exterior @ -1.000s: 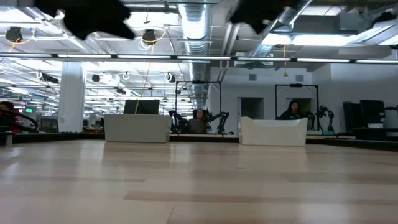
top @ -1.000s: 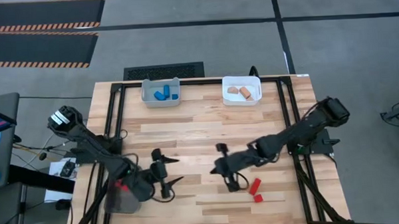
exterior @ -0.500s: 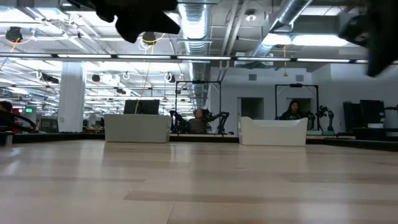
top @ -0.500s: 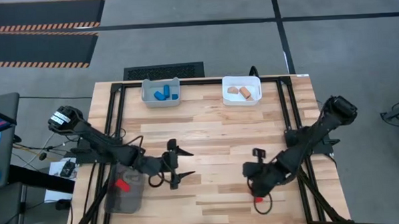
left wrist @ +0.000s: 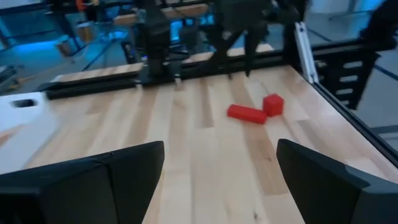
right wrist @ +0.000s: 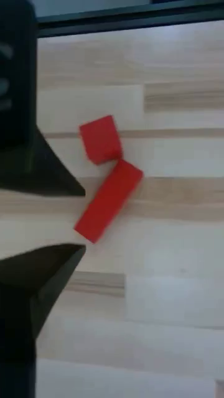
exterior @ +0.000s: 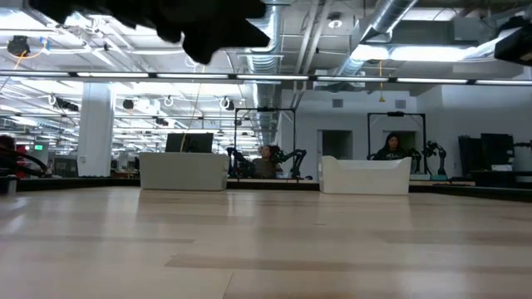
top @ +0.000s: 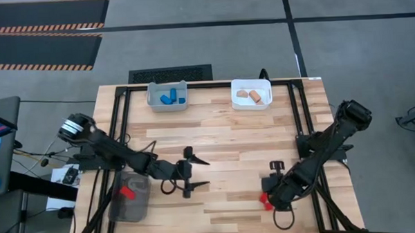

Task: Sort & place blocks by color
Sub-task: Put the red square block into the black bin

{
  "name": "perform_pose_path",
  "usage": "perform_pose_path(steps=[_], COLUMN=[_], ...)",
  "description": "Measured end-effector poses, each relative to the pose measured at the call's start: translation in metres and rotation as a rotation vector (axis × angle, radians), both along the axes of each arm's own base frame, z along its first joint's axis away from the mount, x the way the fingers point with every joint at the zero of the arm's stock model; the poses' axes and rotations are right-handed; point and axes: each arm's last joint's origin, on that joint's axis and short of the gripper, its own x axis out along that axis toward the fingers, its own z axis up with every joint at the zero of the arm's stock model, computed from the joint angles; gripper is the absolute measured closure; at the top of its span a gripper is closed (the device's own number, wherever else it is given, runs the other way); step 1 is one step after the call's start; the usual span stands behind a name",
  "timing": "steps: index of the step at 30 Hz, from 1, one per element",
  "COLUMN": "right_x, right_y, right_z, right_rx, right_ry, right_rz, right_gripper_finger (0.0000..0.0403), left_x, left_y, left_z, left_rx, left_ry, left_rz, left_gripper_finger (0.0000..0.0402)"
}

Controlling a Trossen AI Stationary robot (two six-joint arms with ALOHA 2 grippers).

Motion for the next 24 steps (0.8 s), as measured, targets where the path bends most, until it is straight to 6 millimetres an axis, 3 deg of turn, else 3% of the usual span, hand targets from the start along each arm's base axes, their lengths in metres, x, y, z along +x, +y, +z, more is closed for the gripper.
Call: perform_pose_path(steps=[4, 7, 14, 21, 24], right_x=[-0.002, -0.002, -0.013, -0.008, -0.002], right_y=[0.003, 0.009, 0.028, 0.048, 0.053], right_z=[0.0, 0.001, -0.002, -0.045, -0.053], right_rx=[0.022, 0.081, 0.129, 0.053, 0.041], right_ry=[0.003, -0.024, -0.032, 0.087, 0.092], right_rz=[-0.041, -0.108, -0.127, -0.08, -0.064], right_gripper_finger=[0.0182, 0.0156, 0.0164, 0.0165, 0.0161], left_x=[0.011, 0.014, 0.015, 0.015, 0.015], left_y=[-0.004, -0.005, -0.003, -0.003, -0.002], left_z=[-0.024, -0.038, -0.043, -0.042, -0.042], left_rx=[0.011, 0.017, 0.011, 0.009, 0.013], left_ry=[0.009, 0.051, 0.075, 0.069, 0.066], left_rz=[-0.021, -0.015, 0.013, 0.014, 0.03], left_gripper_finger=[0.0097, 0.0097, 0.0097, 0.0097, 0.0097])
